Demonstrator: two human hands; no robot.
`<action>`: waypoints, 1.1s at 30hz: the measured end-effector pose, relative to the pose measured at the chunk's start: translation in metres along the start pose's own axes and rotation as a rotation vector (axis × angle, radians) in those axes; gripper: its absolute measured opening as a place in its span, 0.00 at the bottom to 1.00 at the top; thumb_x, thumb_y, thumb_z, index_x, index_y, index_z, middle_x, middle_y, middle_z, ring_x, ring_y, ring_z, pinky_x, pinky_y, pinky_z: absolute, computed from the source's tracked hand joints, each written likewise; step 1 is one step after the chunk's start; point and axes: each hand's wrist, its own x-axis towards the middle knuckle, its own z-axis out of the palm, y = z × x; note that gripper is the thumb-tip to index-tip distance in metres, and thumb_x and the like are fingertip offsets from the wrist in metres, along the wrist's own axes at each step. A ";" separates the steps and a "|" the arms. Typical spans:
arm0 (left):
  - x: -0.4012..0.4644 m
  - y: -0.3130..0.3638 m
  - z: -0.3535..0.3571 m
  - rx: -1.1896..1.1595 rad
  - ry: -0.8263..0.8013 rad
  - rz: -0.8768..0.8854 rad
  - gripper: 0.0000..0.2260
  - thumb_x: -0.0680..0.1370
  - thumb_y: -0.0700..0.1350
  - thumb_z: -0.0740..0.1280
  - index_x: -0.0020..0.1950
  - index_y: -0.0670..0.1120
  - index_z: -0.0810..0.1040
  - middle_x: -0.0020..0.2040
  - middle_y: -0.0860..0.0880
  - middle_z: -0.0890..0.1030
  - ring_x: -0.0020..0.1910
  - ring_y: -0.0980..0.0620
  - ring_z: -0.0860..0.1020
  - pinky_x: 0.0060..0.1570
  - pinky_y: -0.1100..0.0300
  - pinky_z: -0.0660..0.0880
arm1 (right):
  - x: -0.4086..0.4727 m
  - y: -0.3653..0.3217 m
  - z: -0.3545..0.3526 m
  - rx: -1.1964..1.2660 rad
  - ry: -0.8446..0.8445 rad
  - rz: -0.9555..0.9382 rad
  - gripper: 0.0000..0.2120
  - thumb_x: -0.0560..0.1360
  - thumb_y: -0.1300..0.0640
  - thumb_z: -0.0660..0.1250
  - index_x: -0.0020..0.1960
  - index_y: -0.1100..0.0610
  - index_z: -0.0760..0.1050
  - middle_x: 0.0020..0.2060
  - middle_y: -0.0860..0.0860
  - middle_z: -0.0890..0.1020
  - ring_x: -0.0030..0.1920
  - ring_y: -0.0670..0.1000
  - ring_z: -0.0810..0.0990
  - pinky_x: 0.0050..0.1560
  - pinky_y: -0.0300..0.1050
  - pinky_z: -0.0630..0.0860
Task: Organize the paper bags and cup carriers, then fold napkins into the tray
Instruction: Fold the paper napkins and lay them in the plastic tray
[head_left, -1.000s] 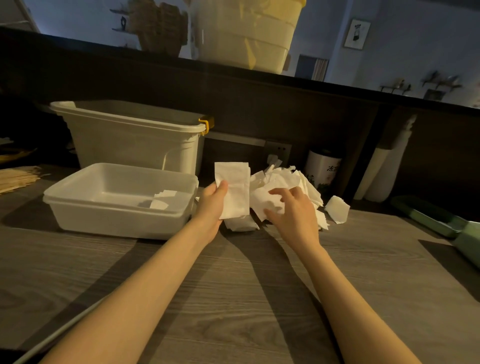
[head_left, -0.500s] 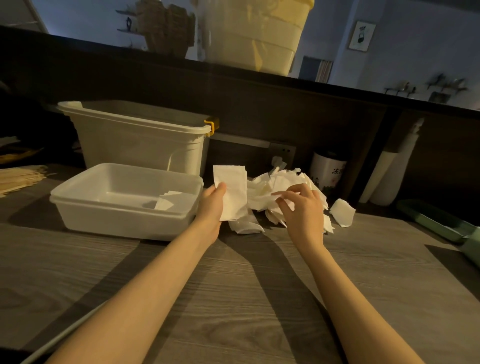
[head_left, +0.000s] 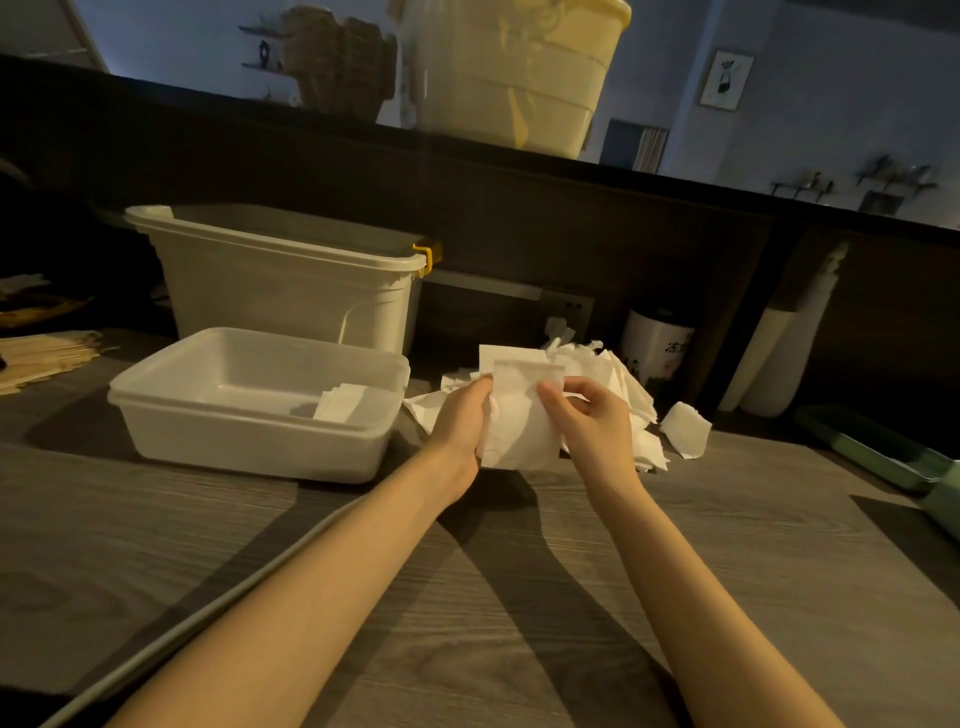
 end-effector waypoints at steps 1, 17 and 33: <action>0.000 0.000 0.000 0.012 -0.007 0.004 0.11 0.80 0.55 0.56 0.58 0.52 0.71 0.59 0.45 0.77 0.57 0.44 0.76 0.59 0.47 0.75 | 0.000 0.000 -0.001 -0.004 0.015 0.000 0.12 0.75 0.51 0.67 0.54 0.57 0.78 0.47 0.49 0.82 0.47 0.47 0.80 0.38 0.37 0.77; 0.009 0.000 -0.010 0.361 0.027 0.214 0.09 0.80 0.46 0.61 0.59 0.46 0.71 0.58 0.45 0.76 0.58 0.47 0.74 0.55 0.52 0.74 | 0.016 0.012 -0.025 -0.385 0.214 -0.222 0.08 0.78 0.56 0.63 0.55 0.55 0.77 0.47 0.48 0.81 0.48 0.46 0.77 0.43 0.36 0.71; 0.016 0.000 -0.016 0.297 0.100 0.189 0.14 0.81 0.44 0.60 0.65 0.43 0.70 0.62 0.44 0.75 0.60 0.46 0.74 0.51 0.57 0.74 | 0.023 0.043 -0.032 -0.818 0.063 -0.322 0.18 0.74 0.68 0.67 0.63 0.58 0.76 0.62 0.56 0.74 0.61 0.56 0.74 0.58 0.42 0.71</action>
